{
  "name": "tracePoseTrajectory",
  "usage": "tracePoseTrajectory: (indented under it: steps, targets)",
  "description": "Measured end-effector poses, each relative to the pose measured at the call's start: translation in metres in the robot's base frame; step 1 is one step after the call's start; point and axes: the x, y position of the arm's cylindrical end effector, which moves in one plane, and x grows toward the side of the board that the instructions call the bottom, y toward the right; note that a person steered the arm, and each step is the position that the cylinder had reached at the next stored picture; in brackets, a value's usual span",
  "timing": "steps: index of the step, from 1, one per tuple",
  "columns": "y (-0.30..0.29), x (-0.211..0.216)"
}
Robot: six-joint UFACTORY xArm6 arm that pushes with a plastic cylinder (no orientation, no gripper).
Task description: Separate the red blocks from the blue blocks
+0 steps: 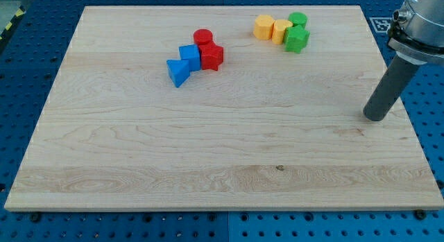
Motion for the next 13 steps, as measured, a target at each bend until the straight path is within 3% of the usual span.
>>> tracePoseTrajectory:
  steps: [2, 3, 5, 6, 8, 10, 11, 13]
  targets:
    - [0.007, -0.001]
    - [-0.018, -0.001]
    - [-0.138, 0.022]
    - [-0.148, 0.023]
    - [-0.270, 0.010]
    - [-0.370, -0.057]
    - [-0.373, -0.079]
    - [-0.315, -0.179]
